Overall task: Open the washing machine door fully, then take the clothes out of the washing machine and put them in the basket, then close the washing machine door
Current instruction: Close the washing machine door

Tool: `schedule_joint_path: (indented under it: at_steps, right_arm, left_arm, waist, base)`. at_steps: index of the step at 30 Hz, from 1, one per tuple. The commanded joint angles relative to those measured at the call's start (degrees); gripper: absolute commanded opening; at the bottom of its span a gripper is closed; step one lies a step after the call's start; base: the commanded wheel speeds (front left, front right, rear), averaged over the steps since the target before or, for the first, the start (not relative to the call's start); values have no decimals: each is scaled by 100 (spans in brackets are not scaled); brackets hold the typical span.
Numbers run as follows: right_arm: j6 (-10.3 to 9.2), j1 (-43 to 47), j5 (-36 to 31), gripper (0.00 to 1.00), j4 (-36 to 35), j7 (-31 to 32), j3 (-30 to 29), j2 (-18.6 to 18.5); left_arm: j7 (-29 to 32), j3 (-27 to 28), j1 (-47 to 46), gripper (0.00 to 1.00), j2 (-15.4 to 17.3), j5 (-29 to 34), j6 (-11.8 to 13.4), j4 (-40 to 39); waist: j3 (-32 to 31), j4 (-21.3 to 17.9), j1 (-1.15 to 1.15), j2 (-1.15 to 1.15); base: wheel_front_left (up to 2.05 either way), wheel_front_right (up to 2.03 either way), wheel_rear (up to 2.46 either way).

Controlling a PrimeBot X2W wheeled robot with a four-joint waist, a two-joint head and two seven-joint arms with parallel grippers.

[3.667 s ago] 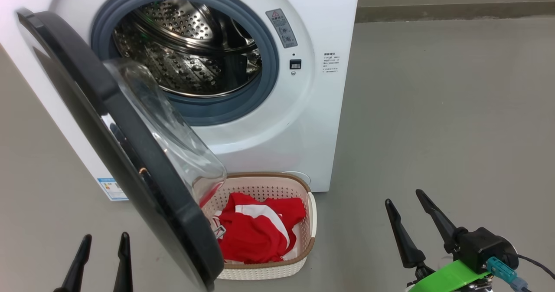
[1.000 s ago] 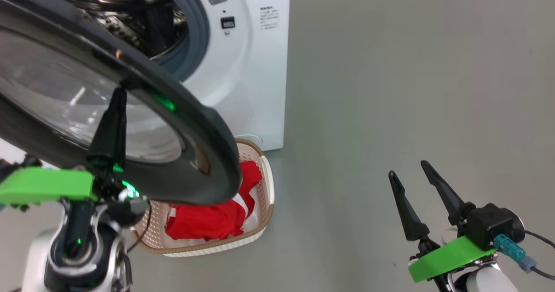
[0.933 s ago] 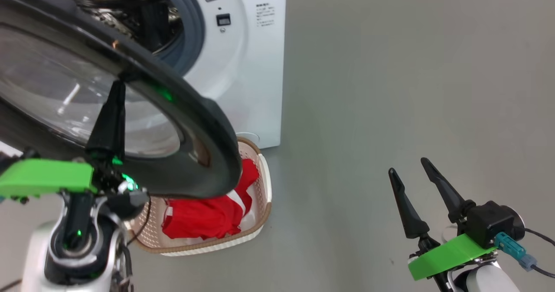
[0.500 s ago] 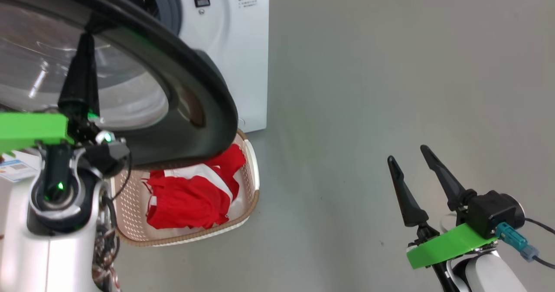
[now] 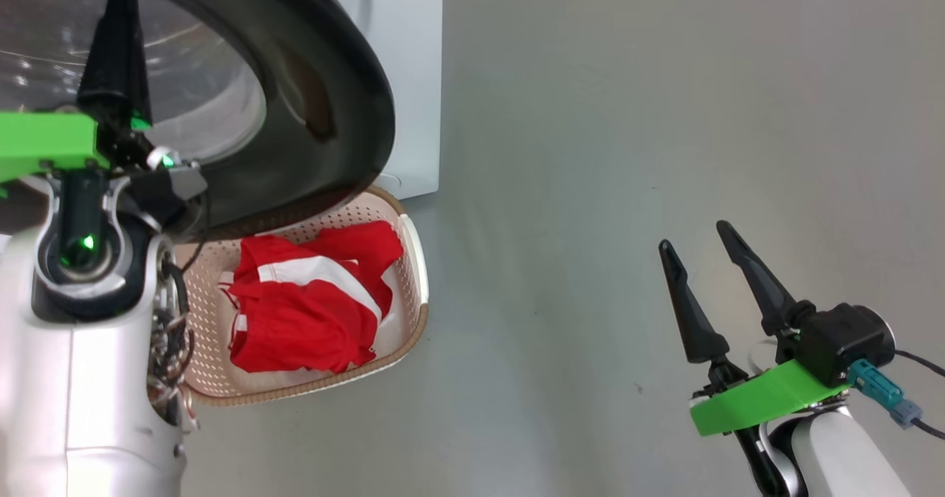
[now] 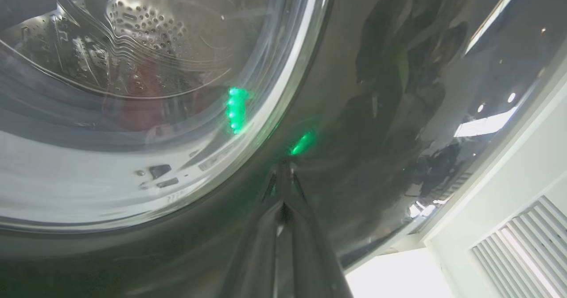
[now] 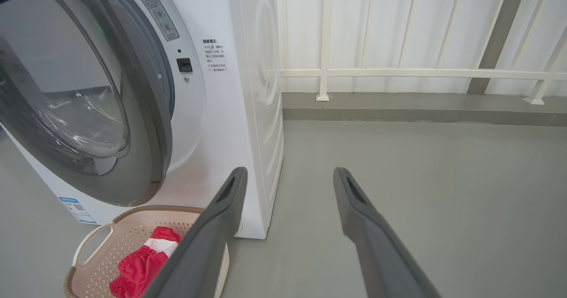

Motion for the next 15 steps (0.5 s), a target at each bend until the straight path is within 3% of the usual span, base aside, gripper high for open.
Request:
schedule_joint_path:
  at_steps: [1,10,11,12,14,15]
  right_arm:
    - [28,-146,2,100,-162,-36,114,-6]
    - [28,-176,-9,100,-98,-36,110,12]
    - [28,-167,-9,100,-86,-36,113,15]
    - [28,-156,-7,100,-76,-36,111,18]
    - [28,-125,-5,100,-61,-36,105,24]
    - [28,-108,-4,100,-54,-36,104,27]
  left_arm:
    - [-6,106,-246,0,200,40,-77,-92]
    - [96,15,-369,0,237,94,-288,178]
    - [119,-7,-332,11,237,100,-314,173]
    - [147,-20,-279,31,232,90,-342,158]
    - [165,-35,-134,100,239,109,-398,83]
    - [170,-41,-42,100,254,129,-437,30]
  waist:
    - [29,-20,0,0]
    - [-28,-39,0,0]
    - [-60,-38,0,0]
    - [-108,-35,0,0]
    - [-201,-29,0,0]
    - [-255,-27,0,0]
  base:
    - [0,0,0]
    - [0,0,0]
    - [0,0,0]
    - [0,0,0]
    - [0,0,0]
    - [0,0,0]
